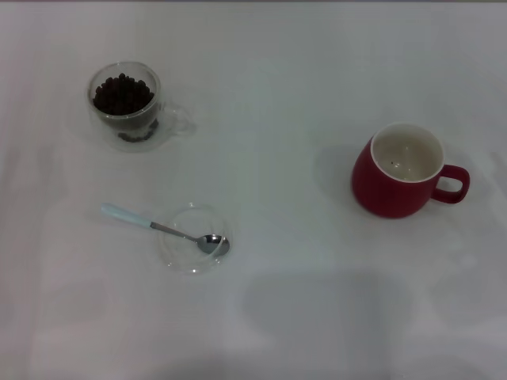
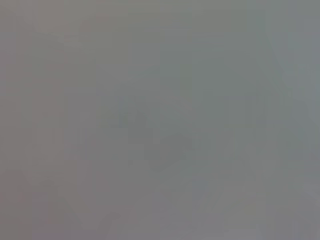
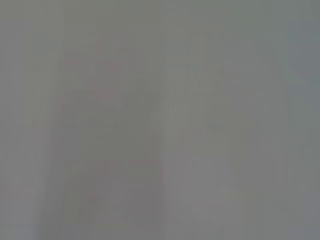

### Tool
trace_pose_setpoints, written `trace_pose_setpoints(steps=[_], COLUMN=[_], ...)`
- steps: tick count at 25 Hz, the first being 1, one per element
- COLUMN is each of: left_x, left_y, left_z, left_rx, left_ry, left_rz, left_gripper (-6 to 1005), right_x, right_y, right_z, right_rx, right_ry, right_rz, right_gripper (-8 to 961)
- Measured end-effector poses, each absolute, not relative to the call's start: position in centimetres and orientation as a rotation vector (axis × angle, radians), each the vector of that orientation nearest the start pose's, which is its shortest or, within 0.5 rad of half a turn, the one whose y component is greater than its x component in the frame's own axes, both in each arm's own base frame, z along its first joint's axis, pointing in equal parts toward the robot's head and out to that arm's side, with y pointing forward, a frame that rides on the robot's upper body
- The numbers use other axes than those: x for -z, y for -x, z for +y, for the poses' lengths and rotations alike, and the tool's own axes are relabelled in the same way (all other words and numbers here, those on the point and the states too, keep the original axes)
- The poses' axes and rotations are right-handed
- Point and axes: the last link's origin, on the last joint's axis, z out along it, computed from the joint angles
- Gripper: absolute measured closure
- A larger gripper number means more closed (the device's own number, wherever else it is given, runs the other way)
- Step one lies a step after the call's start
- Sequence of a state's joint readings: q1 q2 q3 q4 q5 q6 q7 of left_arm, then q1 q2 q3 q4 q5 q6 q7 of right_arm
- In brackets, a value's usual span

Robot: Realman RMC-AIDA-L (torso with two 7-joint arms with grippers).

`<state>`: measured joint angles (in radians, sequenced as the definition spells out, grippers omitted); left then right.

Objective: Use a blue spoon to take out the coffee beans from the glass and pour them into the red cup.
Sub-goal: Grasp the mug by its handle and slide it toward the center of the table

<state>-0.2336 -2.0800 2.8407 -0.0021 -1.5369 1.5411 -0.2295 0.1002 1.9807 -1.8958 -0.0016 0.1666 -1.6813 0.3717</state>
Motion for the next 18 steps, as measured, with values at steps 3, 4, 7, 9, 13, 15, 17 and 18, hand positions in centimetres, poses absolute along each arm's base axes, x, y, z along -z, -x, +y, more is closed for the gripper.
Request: trace_pose_setpoints(steps=[3,4,7,9,13,15,17,18], left_x=[-4.4,-4.3,-4.3,-4.2,-4.0,-4.0,-4.0,-4.0], left_y=[38.6,38.6,38.5,38.5,38.5,38.6,38.6,38.6], left_z=[23.2,23.2,23.2,23.1,23.1,23.0,23.0,23.0], left_rx=[0.703,0.705,0.705,0.706,0.704,0.703,0.701,0.701], left_ry=[1.304,1.304,1.307,1.314,1.323,1.323,1.324,1.324], left_rz=[-0.472,-0.473,-0.473,-0.473,-0.478,-0.48,-0.481,-0.481], left_gripper=[553,553,553,553,553,553,553,553], right_x=[-3.6,-3.5,-3.4,-3.1,-1.9,-1.1,-0.3,0.0], right_y=[-38.7,-38.7,-38.6,-38.4,-38.3,-38.5,-38.5,-38.6], right_z=[17.4,17.1,16.7,16.4,16.1,16.1,16.2,16.2], right_rx=[-0.797,-0.796,-0.799,-0.802,-0.788,-0.767,-0.746,-0.736], right_ry=[1.695,1.699,1.709,1.728,1.789,1.826,1.866,1.886], right_rz=[0.462,0.459,0.452,0.452,0.479,0.506,0.53,0.539], right_gripper=[275,275,275,275,276,276,276,276])
